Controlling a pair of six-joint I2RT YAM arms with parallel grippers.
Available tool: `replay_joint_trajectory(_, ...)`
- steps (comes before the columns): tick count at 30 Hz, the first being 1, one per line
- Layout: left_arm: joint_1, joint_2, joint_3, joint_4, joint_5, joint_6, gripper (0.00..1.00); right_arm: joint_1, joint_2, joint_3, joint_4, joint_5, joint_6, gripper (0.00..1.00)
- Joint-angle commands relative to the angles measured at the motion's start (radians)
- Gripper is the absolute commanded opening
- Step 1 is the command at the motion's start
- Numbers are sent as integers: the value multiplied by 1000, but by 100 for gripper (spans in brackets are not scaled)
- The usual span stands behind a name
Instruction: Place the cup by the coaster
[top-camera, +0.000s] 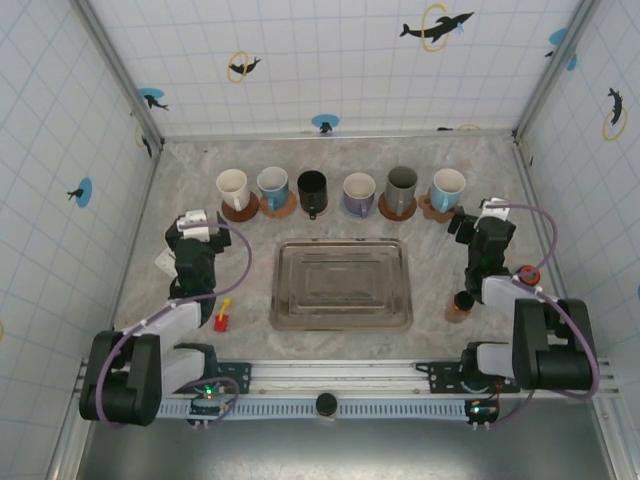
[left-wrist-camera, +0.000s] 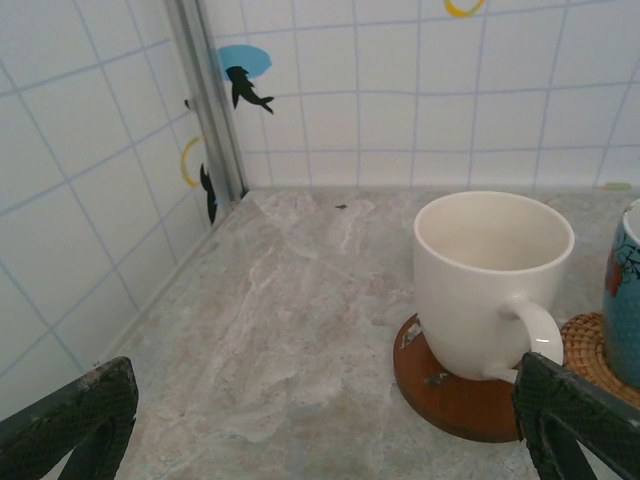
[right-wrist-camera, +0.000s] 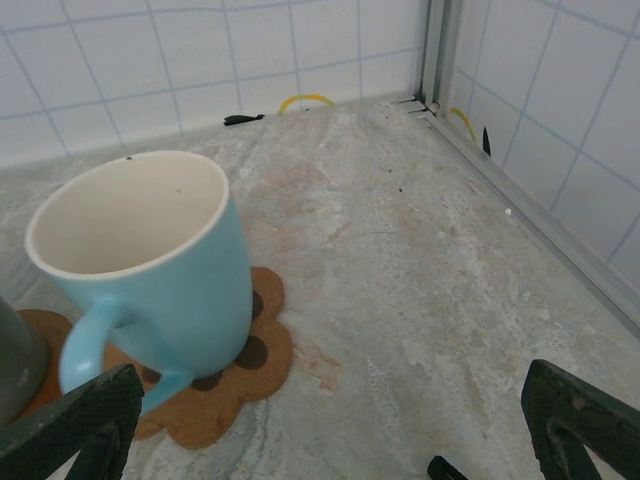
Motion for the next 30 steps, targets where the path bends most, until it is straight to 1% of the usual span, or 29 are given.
replay_joint_trajectory(1,39,42,-36,162,124,9,97,-13,46,-16,154,-13,-11,100)
replay_joint_trajectory(5,84,106,-43,209,257,-13,97,-25,101,-22,214,-29,-2,100)
replay_joint_trajectory(7,90,151,-54,266,294,-13,97,-26,108,-23,219,-52,-10,100)
replay_joint_trajectory(11,104,235,-70,379,377,-13,97,-27,129,-59,308,-64,-12,100)
replay_joint_trajectory(15,110,353,-35,418,465,12,97,-27,179,-79,394,-97,-23,100)
replay_joint_trajectory(16,116,392,-16,465,489,7,97,-27,175,-78,385,-100,-25,100)
replay_joint_trajectory(18,156,366,7,350,543,-8,97,-27,170,-72,364,-104,-27,100)
replay_joint_trajectory(20,156,384,2,406,531,-15,97,-28,172,-65,357,-109,-31,100)
replay_joint_trajectory(22,156,370,10,351,528,-9,97,-16,172,-55,336,-83,-35,100)
replay_joint_trajectory(23,155,378,8,375,530,-11,97,-10,172,-54,332,-66,-39,100)
replay_joint_trajectory(25,156,371,11,356,527,-9,98,-1,170,-50,321,-48,-43,100)
replay_joint_trajectory(30,157,374,10,363,528,-9,98,3,170,-50,322,-42,-44,100)
